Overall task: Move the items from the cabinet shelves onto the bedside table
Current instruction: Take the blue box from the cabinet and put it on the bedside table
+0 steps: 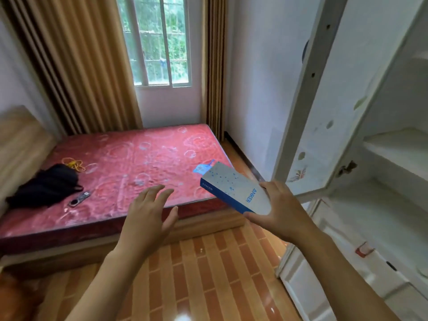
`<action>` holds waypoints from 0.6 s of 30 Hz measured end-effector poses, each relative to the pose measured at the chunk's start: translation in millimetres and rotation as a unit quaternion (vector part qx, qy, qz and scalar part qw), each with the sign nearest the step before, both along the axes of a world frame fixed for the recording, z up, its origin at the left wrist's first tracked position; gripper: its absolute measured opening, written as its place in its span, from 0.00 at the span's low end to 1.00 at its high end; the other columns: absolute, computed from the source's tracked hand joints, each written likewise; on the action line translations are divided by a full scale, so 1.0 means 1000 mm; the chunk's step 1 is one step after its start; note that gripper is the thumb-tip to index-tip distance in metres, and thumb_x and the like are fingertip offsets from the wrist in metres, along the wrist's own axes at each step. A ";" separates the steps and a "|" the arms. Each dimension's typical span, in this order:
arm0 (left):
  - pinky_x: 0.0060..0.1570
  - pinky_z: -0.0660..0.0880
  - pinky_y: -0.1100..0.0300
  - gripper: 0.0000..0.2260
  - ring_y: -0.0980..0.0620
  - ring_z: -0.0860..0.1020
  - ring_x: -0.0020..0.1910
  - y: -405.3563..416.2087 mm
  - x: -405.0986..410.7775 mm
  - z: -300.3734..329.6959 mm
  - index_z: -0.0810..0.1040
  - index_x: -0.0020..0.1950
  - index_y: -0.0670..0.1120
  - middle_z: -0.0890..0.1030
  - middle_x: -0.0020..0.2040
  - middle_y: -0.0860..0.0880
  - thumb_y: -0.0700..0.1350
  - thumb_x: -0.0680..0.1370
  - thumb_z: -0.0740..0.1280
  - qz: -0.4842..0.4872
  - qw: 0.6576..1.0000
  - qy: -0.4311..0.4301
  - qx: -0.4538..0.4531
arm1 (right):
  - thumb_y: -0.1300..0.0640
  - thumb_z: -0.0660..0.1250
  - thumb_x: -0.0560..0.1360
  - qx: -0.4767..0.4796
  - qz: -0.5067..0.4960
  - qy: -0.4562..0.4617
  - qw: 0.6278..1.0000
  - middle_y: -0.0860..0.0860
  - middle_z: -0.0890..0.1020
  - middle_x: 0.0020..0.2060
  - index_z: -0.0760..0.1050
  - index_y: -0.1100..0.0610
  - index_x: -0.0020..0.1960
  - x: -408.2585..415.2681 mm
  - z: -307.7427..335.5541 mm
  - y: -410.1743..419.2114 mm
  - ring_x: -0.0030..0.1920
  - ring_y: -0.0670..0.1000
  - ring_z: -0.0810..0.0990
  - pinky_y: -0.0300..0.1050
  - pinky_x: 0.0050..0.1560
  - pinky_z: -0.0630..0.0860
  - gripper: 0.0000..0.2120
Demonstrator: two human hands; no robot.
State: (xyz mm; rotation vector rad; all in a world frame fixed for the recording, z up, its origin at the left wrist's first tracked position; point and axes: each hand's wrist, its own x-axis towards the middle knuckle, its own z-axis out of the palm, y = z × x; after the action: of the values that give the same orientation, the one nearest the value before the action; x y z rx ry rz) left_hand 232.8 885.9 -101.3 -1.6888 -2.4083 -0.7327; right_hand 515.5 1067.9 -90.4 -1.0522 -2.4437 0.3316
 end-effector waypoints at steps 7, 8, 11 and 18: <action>0.73 0.65 0.40 0.23 0.46 0.68 0.74 -0.005 -0.050 -0.006 0.73 0.74 0.50 0.73 0.73 0.48 0.56 0.81 0.64 0.132 0.991 0.027 -0.013 | 0.35 0.77 0.65 -0.003 0.135 0.000 0.991 0.47 0.73 0.54 0.73 0.51 0.63 -0.097 0.003 0.056 0.55 0.50 0.72 0.48 0.53 0.71 0.33; 0.73 0.65 0.40 0.23 0.46 0.68 0.74 -0.008 -0.055 -0.006 0.73 0.73 0.50 0.73 0.73 0.48 0.57 0.80 0.62 0.152 0.988 0.028 -0.015 | 0.35 0.78 0.65 -0.005 0.153 -0.001 0.988 0.47 0.73 0.55 0.73 0.51 0.63 -0.112 0.003 0.061 0.55 0.50 0.72 0.47 0.53 0.70 0.34; 0.70 0.68 0.39 0.26 0.45 0.70 0.72 -0.020 -0.067 -0.007 0.74 0.72 0.49 0.74 0.71 0.47 0.59 0.78 0.58 0.204 0.978 0.036 -0.026 | 0.35 0.78 0.65 0.001 0.210 -0.006 0.978 0.49 0.74 0.54 0.74 0.53 0.63 -0.156 0.001 0.074 0.55 0.52 0.72 0.48 0.52 0.70 0.34; 0.70 0.69 0.42 0.25 0.46 0.70 0.72 -0.082 -0.074 -0.017 0.75 0.72 0.49 0.75 0.71 0.48 0.58 0.79 0.58 0.344 0.934 0.051 -0.088 | 0.34 0.76 0.64 0.053 0.337 -0.038 0.939 0.54 0.75 0.53 0.75 0.59 0.62 -0.258 -0.013 0.062 0.53 0.57 0.74 0.53 0.53 0.72 0.37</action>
State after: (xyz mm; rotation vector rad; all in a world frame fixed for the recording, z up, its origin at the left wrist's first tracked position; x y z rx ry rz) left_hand 158.7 803.5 -118.5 -0.7685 -2.7680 -0.3146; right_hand 257.3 1129.8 -103.1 -0.1493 -2.7910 0.3680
